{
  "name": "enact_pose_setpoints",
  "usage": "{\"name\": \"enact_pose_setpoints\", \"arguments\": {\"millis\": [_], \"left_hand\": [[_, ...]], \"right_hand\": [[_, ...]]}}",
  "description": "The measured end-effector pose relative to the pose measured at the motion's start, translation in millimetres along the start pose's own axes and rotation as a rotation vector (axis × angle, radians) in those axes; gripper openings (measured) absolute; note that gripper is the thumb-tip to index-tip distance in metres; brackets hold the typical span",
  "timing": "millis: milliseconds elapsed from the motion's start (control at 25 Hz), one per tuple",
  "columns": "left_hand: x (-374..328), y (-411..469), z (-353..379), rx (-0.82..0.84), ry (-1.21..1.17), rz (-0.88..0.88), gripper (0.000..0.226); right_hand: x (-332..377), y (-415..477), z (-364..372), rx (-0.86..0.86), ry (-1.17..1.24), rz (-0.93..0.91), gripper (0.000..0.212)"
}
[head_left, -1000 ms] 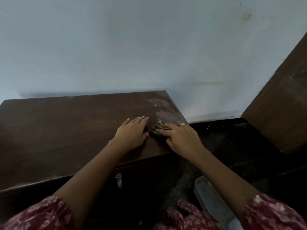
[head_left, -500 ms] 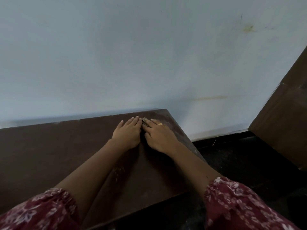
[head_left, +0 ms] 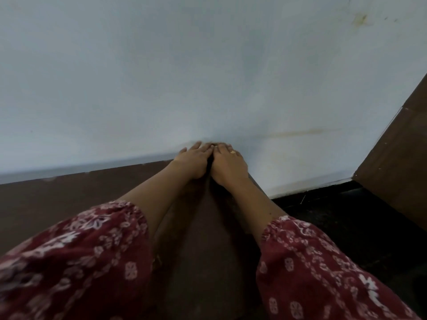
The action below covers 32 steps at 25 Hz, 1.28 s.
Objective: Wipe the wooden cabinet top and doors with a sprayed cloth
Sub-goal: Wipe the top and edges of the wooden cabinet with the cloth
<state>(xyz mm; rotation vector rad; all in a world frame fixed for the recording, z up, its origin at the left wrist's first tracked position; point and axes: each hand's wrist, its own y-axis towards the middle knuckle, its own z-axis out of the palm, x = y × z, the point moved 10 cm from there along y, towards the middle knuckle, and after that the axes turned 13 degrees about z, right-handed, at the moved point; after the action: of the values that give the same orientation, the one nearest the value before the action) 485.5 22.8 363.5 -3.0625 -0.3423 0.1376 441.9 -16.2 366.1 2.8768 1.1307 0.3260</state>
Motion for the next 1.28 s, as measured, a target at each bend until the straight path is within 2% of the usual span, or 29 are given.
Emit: {"name": "enact_pose_setpoints", "arguments": {"millis": [280,480,600,720,840,960,1280], "left_hand": [[-73.0,-16.6,4.1,-0.013,-0.055,0.194,0.056],[-109.9,-61.8,12.2,-0.035,-0.158,0.236,0.06],[-121.5,-87.9,12.3,-0.064,-0.129,0.224,0.06],[-109.2,-107.0,13.4,-0.058,-0.028,0.132,0.059],[-79.2,-124.0,11.0,-0.021,0.085,0.032,0.059],[-66.5,-128.6,8.5,0.056,0.144,0.02,0.058],[-151.0,-80.2,13.6,0.09,-0.025,0.264,0.059]], "right_hand": [[-53.6,-68.6,-14.9,0.015,0.136,0.225,0.058],[-69.4,-134.3,-22.4,0.064,0.129,0.122,0.06],[-72.2,-160.8,-26.7,0.028,0.122,0.106,0.062],[-45.8,-165.1,-29.0,0.045,0.196,0.081,0.06],[-9.4,-160.9,-21.6,0.085,0.206,-0.029,0.061],[-2.5,-153.3,-16.1,0.067,0.16,-0.119,0.059],[-92.5,-166.3,-29.6,0.008,0.131,0.086,0.059]]}}
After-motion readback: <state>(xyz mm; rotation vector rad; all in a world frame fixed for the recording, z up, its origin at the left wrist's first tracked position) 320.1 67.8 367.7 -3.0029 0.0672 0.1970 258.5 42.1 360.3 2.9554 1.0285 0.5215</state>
